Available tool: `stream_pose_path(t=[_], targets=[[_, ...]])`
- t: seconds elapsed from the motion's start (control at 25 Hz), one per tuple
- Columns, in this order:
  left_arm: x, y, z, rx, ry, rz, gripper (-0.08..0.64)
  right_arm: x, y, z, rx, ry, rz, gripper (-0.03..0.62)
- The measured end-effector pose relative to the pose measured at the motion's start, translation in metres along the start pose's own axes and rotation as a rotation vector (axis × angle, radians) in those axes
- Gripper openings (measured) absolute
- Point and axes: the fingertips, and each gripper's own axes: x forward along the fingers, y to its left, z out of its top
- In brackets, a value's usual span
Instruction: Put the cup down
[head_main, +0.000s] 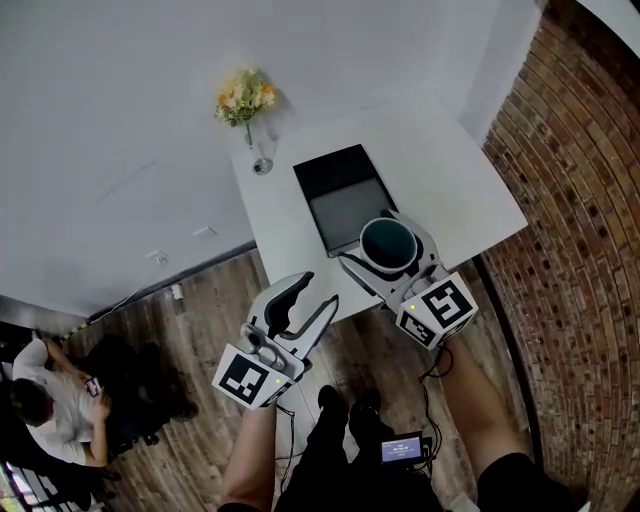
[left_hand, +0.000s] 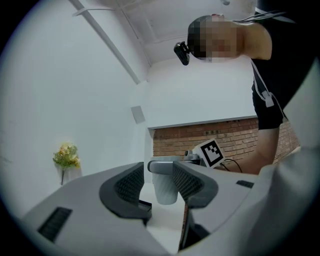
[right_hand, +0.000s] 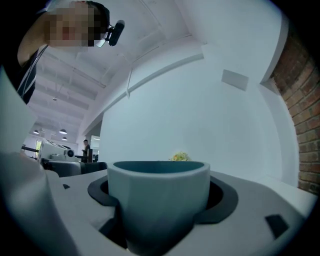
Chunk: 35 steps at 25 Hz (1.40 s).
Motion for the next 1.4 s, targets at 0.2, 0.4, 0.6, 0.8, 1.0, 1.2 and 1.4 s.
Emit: stream_pose_path(t=[0.2,0.4,0.6,0.8,1.0,1.2,1.4], targets=[[0.003,0.037,-0.014,0.012,0.009,0.040,0.178,0.041,-0.025,-0.023,0.006,0.004,-0.012,0.416],[0.008,0.071,-0.026,0.026,0.007,0.068,0.179,0.074,-0.044,-0.041,-0.012,0.009,-0.018,0.416],[0.012,0.101,-0.045,0.021,0.022,0.089,0.179,0.110,-0.060,-0.060,-0.013,0.008,-0.030,0.416],[0.016,0.121,-0.062,0.017,0.025,0.101,0.179,0.141,-0.076,-0.080,-0.012,0.003,-0.044,0.416],[0.023,0.132,-0.071,0.040,0.032,0.086,0.179,0.167,-0.095,-0.090,-0.024,-0.008,-0.075,0.416],[0.032,0.142,-0.080,0.031,0.022,0.080,0.179,0.190,-0.106,-0.100,-0.042,-0.011,-0.089,0.416],[0.038,0.156,-0.085,0.026,0.025,0.084,0.186,0.208,-0.116,-0.104,-0.060,-0.029,-0.105,0.416]])
